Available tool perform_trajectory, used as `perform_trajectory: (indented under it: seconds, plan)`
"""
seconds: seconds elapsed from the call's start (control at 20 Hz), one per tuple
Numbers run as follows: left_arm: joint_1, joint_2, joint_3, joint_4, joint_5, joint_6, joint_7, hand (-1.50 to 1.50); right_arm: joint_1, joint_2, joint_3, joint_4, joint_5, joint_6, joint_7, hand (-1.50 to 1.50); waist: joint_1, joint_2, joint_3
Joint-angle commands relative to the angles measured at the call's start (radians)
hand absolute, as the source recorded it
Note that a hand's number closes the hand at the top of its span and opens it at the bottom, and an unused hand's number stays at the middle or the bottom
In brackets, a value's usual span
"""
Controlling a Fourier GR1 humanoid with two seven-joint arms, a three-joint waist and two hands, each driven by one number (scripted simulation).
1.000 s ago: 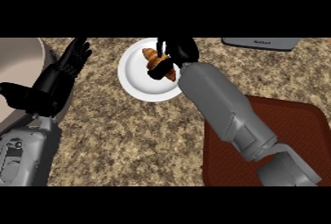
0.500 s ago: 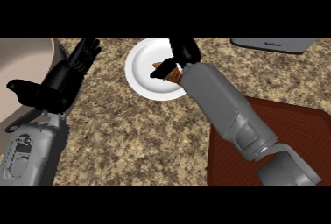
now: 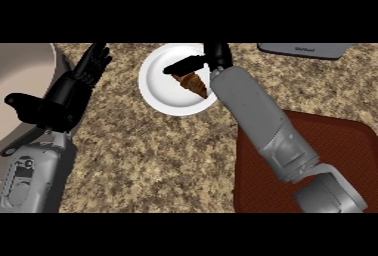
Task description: Pick the croissant from the tray and place it in the plate
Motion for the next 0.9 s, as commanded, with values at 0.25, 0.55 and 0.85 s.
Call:
perform_trajectory:
  seconds: [0.25,0.55,0.85]
  plan:
    - [0.070,0.048,0.064,-0.008,0.028,-0.023,-0.023,0.00,0.024,-0.030,-0.143,0.072,-0.129,0.044,-0.186,-1.50,-0.083,-0.016,0.000]
    - [0.086,0.016,0.051,-0.052,0.009,0.017,0.000,0.00,0.055,-0.119,-0.193,0.134,-0.149,0.162,-0.302,-1.50,-0.096,-0.020,0.000]
    - [0.067,0.052,0.090,0.003,0.013,0.000,-0.009,0.00,0.131,-0.200,-0.176,0.168,-0.111,0.288,-0.406,-1.50,-0.117,-0.024,0.000]
